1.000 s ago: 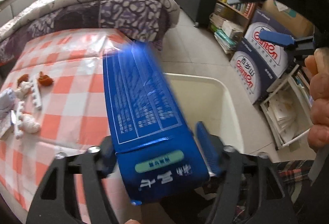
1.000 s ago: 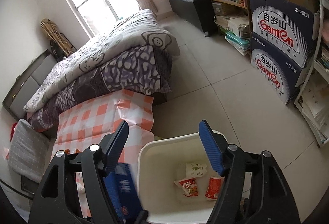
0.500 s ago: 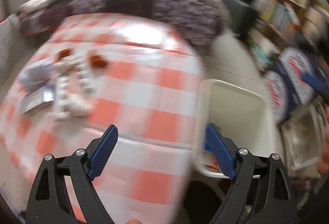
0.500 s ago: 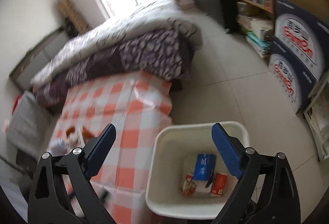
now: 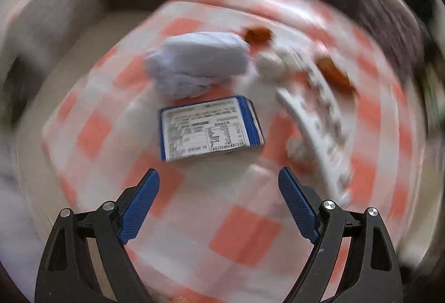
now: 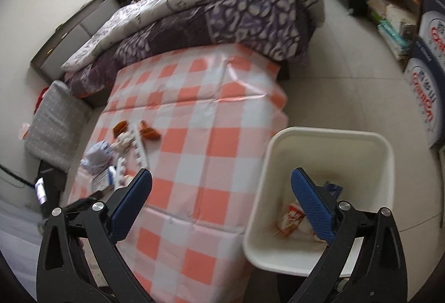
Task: Collect trash
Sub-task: 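Grasp the small blue-and-white box on the table with the left tool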
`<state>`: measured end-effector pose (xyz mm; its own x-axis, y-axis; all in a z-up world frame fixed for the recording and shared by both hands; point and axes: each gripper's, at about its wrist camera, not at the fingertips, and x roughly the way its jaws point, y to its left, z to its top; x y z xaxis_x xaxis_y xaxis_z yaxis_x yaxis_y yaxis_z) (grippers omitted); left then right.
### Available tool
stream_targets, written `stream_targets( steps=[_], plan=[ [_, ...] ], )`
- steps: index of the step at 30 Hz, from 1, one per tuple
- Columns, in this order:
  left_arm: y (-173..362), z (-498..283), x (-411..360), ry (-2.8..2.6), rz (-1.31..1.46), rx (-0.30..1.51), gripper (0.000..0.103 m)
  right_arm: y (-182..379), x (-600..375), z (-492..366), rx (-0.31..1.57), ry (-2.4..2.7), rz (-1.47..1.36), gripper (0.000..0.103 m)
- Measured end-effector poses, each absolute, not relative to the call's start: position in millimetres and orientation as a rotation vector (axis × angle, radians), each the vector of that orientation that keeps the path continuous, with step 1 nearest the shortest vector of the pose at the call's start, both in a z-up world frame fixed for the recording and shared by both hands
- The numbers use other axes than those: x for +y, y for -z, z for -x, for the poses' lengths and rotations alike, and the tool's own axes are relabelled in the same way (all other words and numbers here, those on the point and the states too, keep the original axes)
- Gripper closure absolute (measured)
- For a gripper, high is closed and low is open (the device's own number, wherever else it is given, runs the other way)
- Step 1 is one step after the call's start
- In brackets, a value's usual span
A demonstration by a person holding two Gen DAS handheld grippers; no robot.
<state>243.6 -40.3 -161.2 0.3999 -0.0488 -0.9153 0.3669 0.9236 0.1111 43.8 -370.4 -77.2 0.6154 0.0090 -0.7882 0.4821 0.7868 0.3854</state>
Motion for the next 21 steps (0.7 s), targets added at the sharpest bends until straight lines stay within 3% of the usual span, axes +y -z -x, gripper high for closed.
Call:
stream_targets(
  steps=[5, 12, 14, 16, 17, 18, 19, 21],
  plan=[
    [185, -259, -59, 0.348, -0.670, 1.123, 0.018, 83, -354, -57, 0.931, 0.219, -0.644, 0.007],
    [202, -291, -55, 0.372, -0.595, 1.194, 0.018, 85, -344, -69, 0.955, 0.224, -0.620, 0.007],
    [201, -287, -41, 0.392, -0.460, 1.219, 0.032, 90, -340, -74, 0.975, 0.217, -0.627, 0.007],
    [198, -274, -29, 0.393, -0.364, 1.222, 0.068, 93, -337, -77, 0.985, 0.211, -0.630, 0.007],
    [197, -268, -24, 0.375, -0.344, 1.222, 0.075, 94, -333, -79, 0.990, 0.209, -0.630, 0.007],
    [196, -258, -17, 0.361, -0.295, 1.238, 0.093, 95, -329, -81, 0.991, 0.211, -0.625, 0.007],
    [196, -248, -10, 0.338, -0.257, 1.254, 0.101, 96, -327, -82, 0.990, 0.214, -0.615, 0.007],
    [193, -231, 1, 0.310, -0.226, 1.266, 0.102, 97, -315, -88, 0.987, 0.220, -0.570, 0.007]
  ],
)
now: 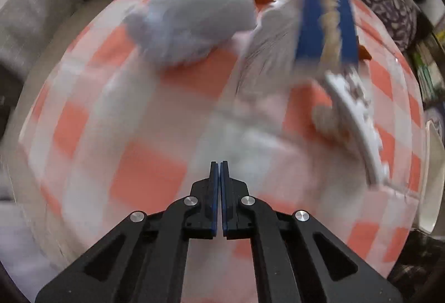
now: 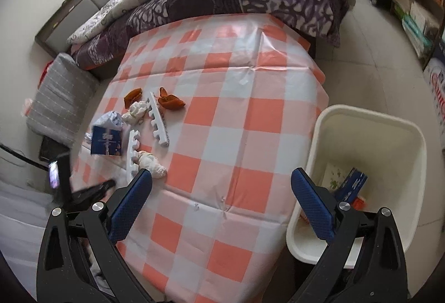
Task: Collect trash
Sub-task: 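Grasp the small blue-and-white box on the table with the left tool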
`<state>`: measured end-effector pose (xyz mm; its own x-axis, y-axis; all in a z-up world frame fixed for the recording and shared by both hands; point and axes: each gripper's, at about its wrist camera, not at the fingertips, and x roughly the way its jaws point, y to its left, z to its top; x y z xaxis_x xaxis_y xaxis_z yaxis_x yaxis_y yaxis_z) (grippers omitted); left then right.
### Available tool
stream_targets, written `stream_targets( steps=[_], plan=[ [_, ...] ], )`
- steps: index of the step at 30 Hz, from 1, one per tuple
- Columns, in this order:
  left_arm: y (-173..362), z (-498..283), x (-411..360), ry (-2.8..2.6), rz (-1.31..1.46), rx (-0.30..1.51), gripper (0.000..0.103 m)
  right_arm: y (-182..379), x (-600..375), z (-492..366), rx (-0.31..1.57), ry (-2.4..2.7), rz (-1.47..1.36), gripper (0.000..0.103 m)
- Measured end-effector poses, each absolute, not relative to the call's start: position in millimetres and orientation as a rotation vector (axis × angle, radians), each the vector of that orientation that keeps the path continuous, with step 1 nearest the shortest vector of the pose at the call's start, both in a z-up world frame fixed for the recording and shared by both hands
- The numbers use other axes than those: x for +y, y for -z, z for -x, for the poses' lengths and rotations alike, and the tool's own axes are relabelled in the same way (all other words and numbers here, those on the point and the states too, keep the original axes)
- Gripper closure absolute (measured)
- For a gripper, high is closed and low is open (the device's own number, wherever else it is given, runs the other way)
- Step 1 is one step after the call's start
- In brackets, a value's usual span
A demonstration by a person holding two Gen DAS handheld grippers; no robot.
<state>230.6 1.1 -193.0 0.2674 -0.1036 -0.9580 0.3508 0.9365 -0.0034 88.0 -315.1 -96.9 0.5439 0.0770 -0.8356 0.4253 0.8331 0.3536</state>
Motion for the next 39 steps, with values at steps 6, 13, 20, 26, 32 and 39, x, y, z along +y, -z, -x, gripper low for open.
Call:
stream_targets(
  steps=[6, 13, 20, 26, 32, 39],
  plan=[
    [157, -176, 34, 0.339, -0.170, 1.254, 0.100, 100, -279, -105, 1.034, 0.137, -0.590, 0.007],
    [132, -208, 22, 0.383, 0.037, 1.222, 0.020, 81, -265, -113, 0.971, 0.108, -0.617, 0.007],
    [157, -274, -46, 0.163, 0.370, 1.229, 0.020, 94, -302, -111, 0.980, 0.148, -0.704, 0.007],
    [185, -315, -77, -0.008, 0.357, 1.329, 0.024, 82, -311, -108, 0.944, 0.146, -0.694, 0.007],
    [169, -279, -21, 0.110, 0.417, 1.282, 0.044, 89, -299, -112, 0.993, 0.103, -0.693, 0.007],
    [125, -196, 71, 0.145, 0.601, 1.198, 0.044, 103, -240, -129, 1.053, 0.020, -0.527, 0.007]
  ],
)
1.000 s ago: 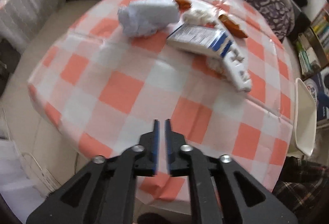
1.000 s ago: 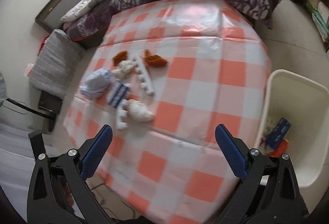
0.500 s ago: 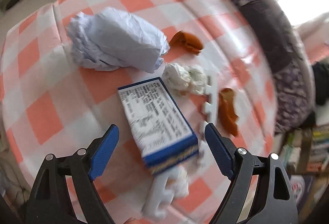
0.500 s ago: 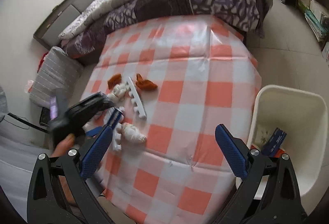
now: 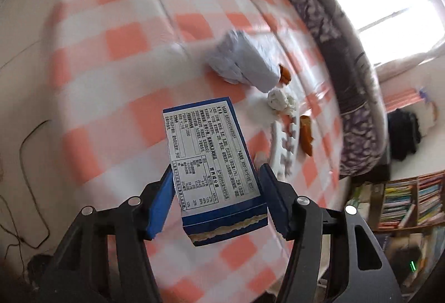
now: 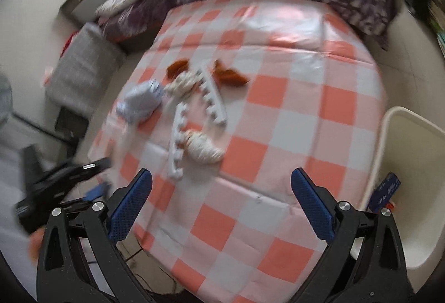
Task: Collect trash
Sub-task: 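Grasp the small blue-and-white box on the table with the left tool, then grasp the white foam strip with the right tool while the left tool holds the box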
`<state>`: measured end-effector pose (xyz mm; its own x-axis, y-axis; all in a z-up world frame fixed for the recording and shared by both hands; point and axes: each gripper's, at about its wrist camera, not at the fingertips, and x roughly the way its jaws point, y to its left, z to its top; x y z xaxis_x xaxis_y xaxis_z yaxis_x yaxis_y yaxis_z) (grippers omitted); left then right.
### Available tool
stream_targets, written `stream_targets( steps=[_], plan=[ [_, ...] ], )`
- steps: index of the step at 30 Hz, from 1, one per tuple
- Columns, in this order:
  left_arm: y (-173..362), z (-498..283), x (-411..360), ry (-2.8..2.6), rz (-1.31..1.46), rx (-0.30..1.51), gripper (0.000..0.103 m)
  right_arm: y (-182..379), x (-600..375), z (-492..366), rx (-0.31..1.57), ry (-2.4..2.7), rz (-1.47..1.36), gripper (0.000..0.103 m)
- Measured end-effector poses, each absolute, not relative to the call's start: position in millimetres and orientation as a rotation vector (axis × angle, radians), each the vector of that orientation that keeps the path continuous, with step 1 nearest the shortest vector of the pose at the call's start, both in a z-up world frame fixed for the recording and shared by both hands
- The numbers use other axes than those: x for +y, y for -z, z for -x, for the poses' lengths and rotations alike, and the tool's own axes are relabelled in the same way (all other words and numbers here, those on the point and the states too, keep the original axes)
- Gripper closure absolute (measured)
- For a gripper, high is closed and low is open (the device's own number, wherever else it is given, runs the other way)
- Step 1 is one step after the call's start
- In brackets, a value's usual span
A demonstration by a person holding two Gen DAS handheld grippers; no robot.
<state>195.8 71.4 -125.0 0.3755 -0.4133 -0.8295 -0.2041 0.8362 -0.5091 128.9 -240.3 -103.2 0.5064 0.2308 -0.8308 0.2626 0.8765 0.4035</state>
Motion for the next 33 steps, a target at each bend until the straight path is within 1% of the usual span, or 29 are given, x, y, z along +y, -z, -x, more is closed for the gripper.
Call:
stream_targets(
  steps=[3, 5, 11, 12, 14, 15, 16, 17, 19, 22, 27, 30, 33],
  plan=[
    [94, -158, 99, 0.155, 0.605, 1.094, 0.043, 111, -213, -142, 1.082, -0.005, -0.451, 0.008],
    [83, -138, 113, 0.136, 0.574, 1.026, 0.043, 117, -190, -160, 1.100, -0.027, -0.383, 0.008],
    [67, -128, 133, 0.117, 0.510, 0.967, 0.043, 141, -150, -216, 1.119, -0.023, -0.188, 0.009],
    [61, -126, 134, 0.112, 0.487, 0.947, 0.043, 147, -146, -223, 1.125, -0.020, -0.171, 0.011],
    [50, -124, 137, 0.109, 0.453, 0.908, 0.043, 160, -142, -236, 1.142, -0.012, -0.150, 0.020],
    [45, -124, 138, 0.110, 0.443, 0.892, 0.043, 166, -140, -241, 1.153, -0.015, -0.151, 0.031],
    [43, -125, 140, 0.110, 0.439, 0.885, 0.043, 172, -139, -245, 1.166, -0.009, -0.148, 0.048],
    [42, -126, 141, 0.112, 0.438, 0.884, 0.043, 174, -139, -247, 1.169, -0.004, -0.146, 0.058],
    [43, -126, 149, 0.114, 0.449, 0.890, 0.043, 173, -139, -248, 1.152, -0.002, -0.163, 0.062],
    [47, -127, 154, 0.103, 0.458, 0.896, 0.043, 154, -139, -245, 1.081, -0.010, -0.190, 0.062],
    [48, -123, 158, 0.100, 0.471, 0.890, 0.043, 106, -135, -235, 0.959, -0.037, -0.191, 0.062],
    [48, -123, 154, 0.108, 0.469, 0.882, 0.043, 85, -134, -228, 0.921, -0.068, -0.207, 0.062],
    [52, -122, 149, 0.115, 0.463, 0.893, 0.043, 75, -131, -216, 0.901, -0.059, -0.173, 0.062]
  ],
)
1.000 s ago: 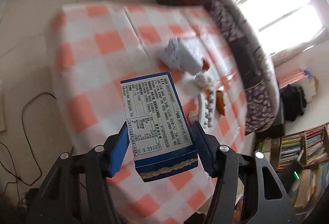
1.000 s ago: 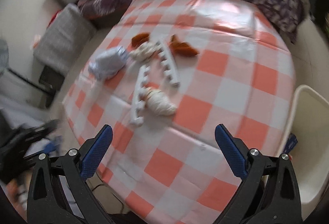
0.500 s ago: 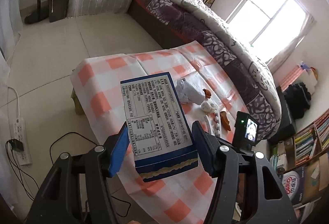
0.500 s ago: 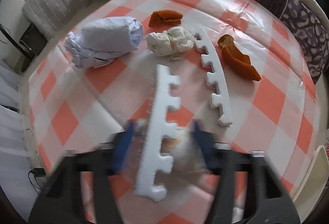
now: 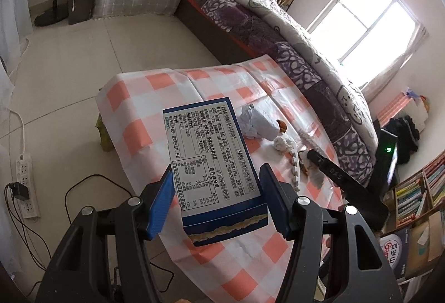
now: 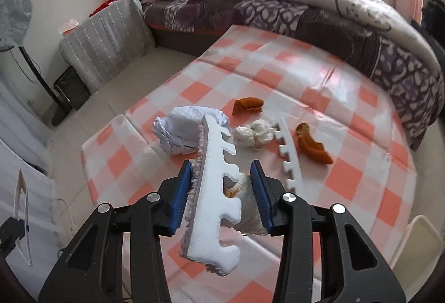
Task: Collect trash
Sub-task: 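Grasp the white foam strip with the right tool while the left tool holds the box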
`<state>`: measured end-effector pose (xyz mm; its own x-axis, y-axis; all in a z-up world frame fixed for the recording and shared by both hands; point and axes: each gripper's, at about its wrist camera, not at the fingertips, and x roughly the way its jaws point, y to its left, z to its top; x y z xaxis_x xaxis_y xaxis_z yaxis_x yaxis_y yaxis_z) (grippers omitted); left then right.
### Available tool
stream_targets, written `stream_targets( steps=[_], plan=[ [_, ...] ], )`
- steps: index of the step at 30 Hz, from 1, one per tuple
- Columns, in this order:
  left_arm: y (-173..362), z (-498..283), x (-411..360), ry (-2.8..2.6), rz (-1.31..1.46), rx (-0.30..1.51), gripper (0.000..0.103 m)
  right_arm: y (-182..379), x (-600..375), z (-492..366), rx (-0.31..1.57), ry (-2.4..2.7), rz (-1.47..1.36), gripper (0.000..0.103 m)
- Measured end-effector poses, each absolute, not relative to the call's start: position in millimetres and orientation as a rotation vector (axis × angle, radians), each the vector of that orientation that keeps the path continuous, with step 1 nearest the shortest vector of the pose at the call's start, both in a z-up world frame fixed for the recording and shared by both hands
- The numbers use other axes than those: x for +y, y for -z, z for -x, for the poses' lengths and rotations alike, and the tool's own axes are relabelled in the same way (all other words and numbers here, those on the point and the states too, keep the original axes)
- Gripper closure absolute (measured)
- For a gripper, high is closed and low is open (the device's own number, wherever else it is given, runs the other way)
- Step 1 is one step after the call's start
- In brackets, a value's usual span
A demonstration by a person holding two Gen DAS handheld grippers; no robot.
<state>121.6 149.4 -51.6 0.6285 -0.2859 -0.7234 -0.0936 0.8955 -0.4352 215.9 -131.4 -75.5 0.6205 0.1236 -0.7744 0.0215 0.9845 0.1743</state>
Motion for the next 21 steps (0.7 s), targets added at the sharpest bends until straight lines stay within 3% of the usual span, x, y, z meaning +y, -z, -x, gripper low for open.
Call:
stream_targets(
  steps=[7, 8, 10, 15, 18, 20, 21],
  plan=[
    [56, -122, 145, 0.121, 0.444, 0.915, 0.043, 161, -142, -171, 1.131, -0.003, -0.065, 0.059],
    [56, -122, 145, 0.120, 0.445, 0.916, 0.043, 175, -144, -166, 1.176, -0.004, -0.055, 0.056],
    [57, -124, 145, 0.119, 0.449, 0.919, 0.043, 184, -146, -163, 1.197, 0.001, -0.039, 0.034],
    [61, -127, 142, 0.117, 0.444, 0.928, 0.043, 175, -146, -173, 1.163, -0.038, -0.065, 0.024],
    [64, -128, 139, 0.115, 0.426, 0.935, 0.043, 176, -142, -180, 1.162, -0.037, -0.067, 0.025],
    [65, -129, 137, 0.112, 0.418, 0.940, 0.043, 179, -141, -183, 1.155, -0.032, -0.067, 0.037],
    [65, -129, 137, 0.111, 0.414, 0.941, 0.043, 181, -140, -185, 1.157, -0.036, -0.061, 0.053]
  ],
)
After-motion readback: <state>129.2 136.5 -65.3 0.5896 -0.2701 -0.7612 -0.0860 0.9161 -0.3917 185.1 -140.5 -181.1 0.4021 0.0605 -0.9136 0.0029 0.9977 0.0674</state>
